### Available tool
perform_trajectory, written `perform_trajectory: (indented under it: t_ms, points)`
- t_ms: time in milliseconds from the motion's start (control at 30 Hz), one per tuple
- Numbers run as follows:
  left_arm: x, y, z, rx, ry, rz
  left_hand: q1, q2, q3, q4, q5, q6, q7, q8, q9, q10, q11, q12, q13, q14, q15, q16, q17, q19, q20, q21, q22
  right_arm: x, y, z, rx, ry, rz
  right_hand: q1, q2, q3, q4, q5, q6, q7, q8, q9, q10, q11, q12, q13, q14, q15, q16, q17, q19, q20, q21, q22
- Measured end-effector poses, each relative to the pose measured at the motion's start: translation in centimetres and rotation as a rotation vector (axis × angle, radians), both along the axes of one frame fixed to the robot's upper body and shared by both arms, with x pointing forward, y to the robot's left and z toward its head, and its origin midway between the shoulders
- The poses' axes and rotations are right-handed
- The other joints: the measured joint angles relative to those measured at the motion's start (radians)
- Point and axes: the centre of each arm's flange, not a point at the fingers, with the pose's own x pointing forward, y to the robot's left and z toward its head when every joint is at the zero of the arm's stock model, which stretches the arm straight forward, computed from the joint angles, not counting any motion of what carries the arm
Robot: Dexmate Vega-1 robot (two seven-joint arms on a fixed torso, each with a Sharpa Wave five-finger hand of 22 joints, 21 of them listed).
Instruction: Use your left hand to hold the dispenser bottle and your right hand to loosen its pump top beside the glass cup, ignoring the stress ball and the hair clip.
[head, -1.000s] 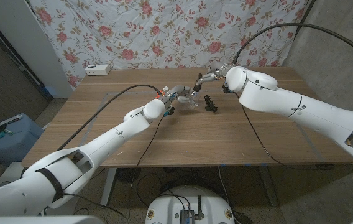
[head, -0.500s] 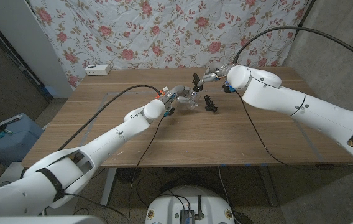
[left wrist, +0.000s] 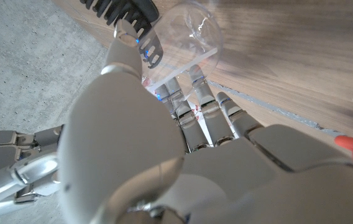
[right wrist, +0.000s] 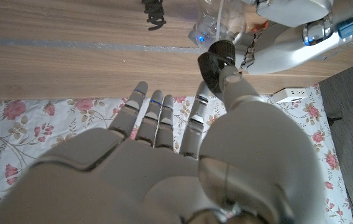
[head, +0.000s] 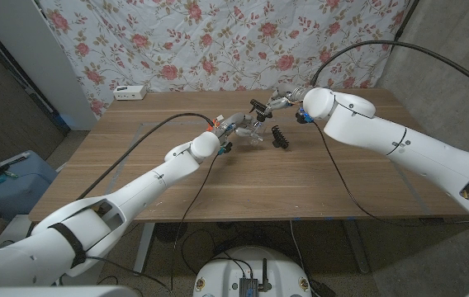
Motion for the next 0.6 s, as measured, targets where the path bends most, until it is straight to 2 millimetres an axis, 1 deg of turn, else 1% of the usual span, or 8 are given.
perform_trajectory:
  t_ms: [33,100,167,267,333,433,567,600]
  points:
    - [0.0,0.0,0.0,0.0,0.0,0.0,0.0,0.0,0.0,0.0,0.0,0.0,0.0,0.0,0.0,0.0,0.0,-0.001,0.0,0.0,0.0,0.0,0.0,0.0,0.0,0.0,0.0,-0.01,0.03,0.01,0.0,-0.001,0.002,0.007,-0.005,0.0,0.0,0.0,0.005,-0.004,0.004,0.0,0.001,-0.001,0.0,0.0,-0.003,-0.003,0.0,0.0,0.002,-0.002,0.0,0.0]
    - [-0.03,-0.03,0.02,0.0,0.0,-0.001,0.0,0.0,0.0,0.0,0.0,0.0,0.0,0.0,0.0,0.0,0.0,-0.001,0.0,0.0,0.0,0.0,0.0,0.0,0.0,0.0,0.0,-0.06,0.16,0.09,0.0,-0.007,0.009,0.02,0.0,0.002,0.003,0.0,0.019,-0.011,0.005,-0.004,0.006,-0.005,0.0,0.0,0.002,-0.012,0.0,0.0,0.005,-0.005,0.0,0.0]
    - [-0.02,-0.02,0.01,-0.001,0.0,0.0,0.0,0.0,0.0,0.0,0.0,0.0,0.0,0.0,0.0,0.002,0.002,0.001,0.0,0.0,0.0,0.003,0.0,0.0,0.0,0.0,0.0,0.16,-0.05,-0.04,0.016,-0.007,0.011,0.024,-0.003,0.004,0.004,0.0,0.028,-0.017,0.013,-0.006,0.012,-0.012,0.0,0.004,0.004,-0.014,0.0,0.004,0.006,-0.006,0.0,0.0]
    - [-0.01,-0.03,0.01,-0.002,0.001,0.001,0.0,0.0,0.0,0.0,0.0,0.0,0.0,-0.001,0.0,0.002,0.002,0.002,0.0,0.0,0.0,0.003,-0.001,0.0,0.0,0.0,0.0,0.27,-0.11,-0.12,0.028,-0.01,0.017,0.043,-0.001,0.007,0.001,0.0,0.047,-0.023,0.019,-0.007,0.018,-0.017,0.004,0.005,0.008,-0.018,0.005,0.005,0.01,-0.01,0.0,0.0]
    - [-0.01,-0.05,0.01,-0.002,0.001,0.001,0.0,0.0,0.0,0.0,0.0,0.0,0.0,-0.001,0.0,0.003,0.003,0.003,0.0,0.0,0.0,0.003,-0.001,0.0,0.0,0.0,0.0,0.29,-0.09,-0.11,0.032,-0.014,0.021,0.055,-0.003,0.008,0.0,0.0,0.06,-0.035,0.023,-0.007,0.021,-0.021,0.004,0.005,0.006,-0.023,0.005,0.005,0.015,-0.015,0.002,0.0]
    - [-0.02,-0.11,0.01,-0.003,0.002,-0.001,0.0,0.0,0.0,0.0,0.0,0.0,0.0,-0.002,0.0,0.003,0.003,0.003,0.0,0.0,0.0,0.003,0.0,0.0,0.0,0.0,0.0,0.39,-0.13,-0.15,0.046,-0.02,0.029,0.082,-0.004,0.015,-0.001,0.0,0.08,-0.052,0.035,-0.009,0.03,-0.044,0.008,0.003,0.012,-0.033,0.008,0.005,0.02,-0.02,0.005,0.0]
    - [-0.01,-0.12,0.01,-0.005,0.002,-0.001,0.0,0.0,0.0,0.0,0.0,0.0,0.0,-0.002,0.0,0.003,0.003,0.003,0.0,0.0,0.0,0.003,0.004,0.0,0.0,0.0,0.0,0.71,-0.51,-0.37,0.066,-0.015,0.028,0.111,-0.005,0.016,0.0,-0.005,0.108,-0.075,0.046,-0.01,0.037,-0.063,0.008,0.002,0.016,-0.041,0.008,0.005,0.023,-0.023,0.005,0.003]
    - [-0.01,-0.12,0.01,-0.005,0.002,-0.001,0.0,0.0,0.0,0.0,0.0,0.0,0.0,-0.003,0.0,0.003,0.003,0.003,0.0,0.0,0.0,0.003,0.005,0.0,0.0,0.0,0.0,0.8,-0.65,-0.43,0.07,-0.013,0.025,0.119,-0.006,0.019,-0.003,-0.005,0.116,-0.076,0.048,-0.01,0.039,-0.071,0.008,0.002,0.016,-0.041,0.008,0.005,0.023,-0.023,0.005,0.004]
